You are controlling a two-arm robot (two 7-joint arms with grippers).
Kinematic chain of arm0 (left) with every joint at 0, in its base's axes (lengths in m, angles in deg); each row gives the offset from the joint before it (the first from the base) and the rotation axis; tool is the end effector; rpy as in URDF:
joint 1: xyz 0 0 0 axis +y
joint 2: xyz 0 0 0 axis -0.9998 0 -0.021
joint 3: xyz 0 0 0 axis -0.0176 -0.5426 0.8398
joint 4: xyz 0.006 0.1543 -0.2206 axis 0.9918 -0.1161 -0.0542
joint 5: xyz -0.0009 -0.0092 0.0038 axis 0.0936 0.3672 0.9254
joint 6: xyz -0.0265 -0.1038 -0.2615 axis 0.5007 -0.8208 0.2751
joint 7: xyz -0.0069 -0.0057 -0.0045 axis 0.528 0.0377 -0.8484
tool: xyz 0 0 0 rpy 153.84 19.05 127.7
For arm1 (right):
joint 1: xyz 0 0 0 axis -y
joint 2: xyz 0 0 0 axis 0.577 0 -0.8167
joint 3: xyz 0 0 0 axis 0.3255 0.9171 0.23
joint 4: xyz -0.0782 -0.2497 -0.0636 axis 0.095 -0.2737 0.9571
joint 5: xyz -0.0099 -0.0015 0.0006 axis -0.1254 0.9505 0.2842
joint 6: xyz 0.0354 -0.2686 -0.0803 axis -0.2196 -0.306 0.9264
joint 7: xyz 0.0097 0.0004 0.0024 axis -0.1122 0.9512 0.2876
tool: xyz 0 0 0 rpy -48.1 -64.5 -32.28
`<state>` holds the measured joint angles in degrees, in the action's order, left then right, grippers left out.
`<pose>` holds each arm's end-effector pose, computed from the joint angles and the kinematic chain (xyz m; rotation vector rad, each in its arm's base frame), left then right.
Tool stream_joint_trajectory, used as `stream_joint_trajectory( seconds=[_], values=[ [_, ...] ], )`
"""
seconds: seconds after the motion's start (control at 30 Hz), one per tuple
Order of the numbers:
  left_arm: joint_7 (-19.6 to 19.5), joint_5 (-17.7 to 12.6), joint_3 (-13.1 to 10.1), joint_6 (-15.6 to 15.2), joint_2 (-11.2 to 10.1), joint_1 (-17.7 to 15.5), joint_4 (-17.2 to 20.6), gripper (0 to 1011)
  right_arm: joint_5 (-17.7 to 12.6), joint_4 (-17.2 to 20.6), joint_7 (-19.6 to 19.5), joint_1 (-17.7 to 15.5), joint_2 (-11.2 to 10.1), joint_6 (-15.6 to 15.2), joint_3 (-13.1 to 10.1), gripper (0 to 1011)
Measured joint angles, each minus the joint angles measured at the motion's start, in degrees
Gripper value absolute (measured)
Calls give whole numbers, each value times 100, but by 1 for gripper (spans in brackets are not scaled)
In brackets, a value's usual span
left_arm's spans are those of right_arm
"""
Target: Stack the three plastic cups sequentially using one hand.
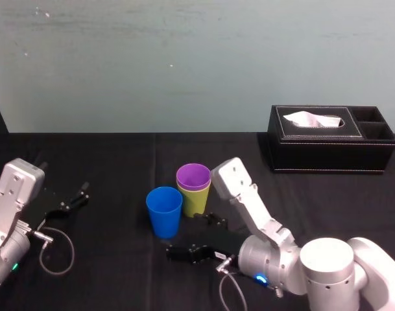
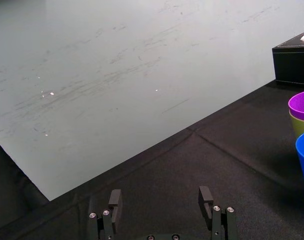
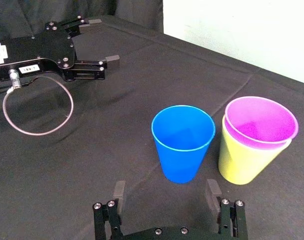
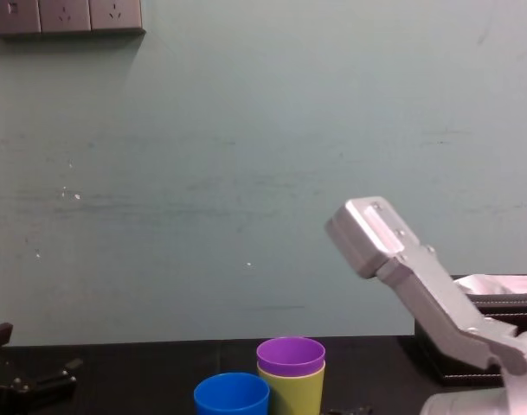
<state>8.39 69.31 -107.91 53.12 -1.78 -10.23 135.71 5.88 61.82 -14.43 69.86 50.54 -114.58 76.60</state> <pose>0.3299 0.0778 -0.2804 0.3042 -0.2851 1.2481 0.3355 0.0647 -0.2441 -0.3939 0.1384 -0.7612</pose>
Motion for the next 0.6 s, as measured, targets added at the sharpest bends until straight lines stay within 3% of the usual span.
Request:
stream_joint_trajectory(
  seconds=[0.6],
  values=[
    [0,0,0,0,0,0,0,1000,266,-560,-34,172,439,266,47,1004]
  ],
)
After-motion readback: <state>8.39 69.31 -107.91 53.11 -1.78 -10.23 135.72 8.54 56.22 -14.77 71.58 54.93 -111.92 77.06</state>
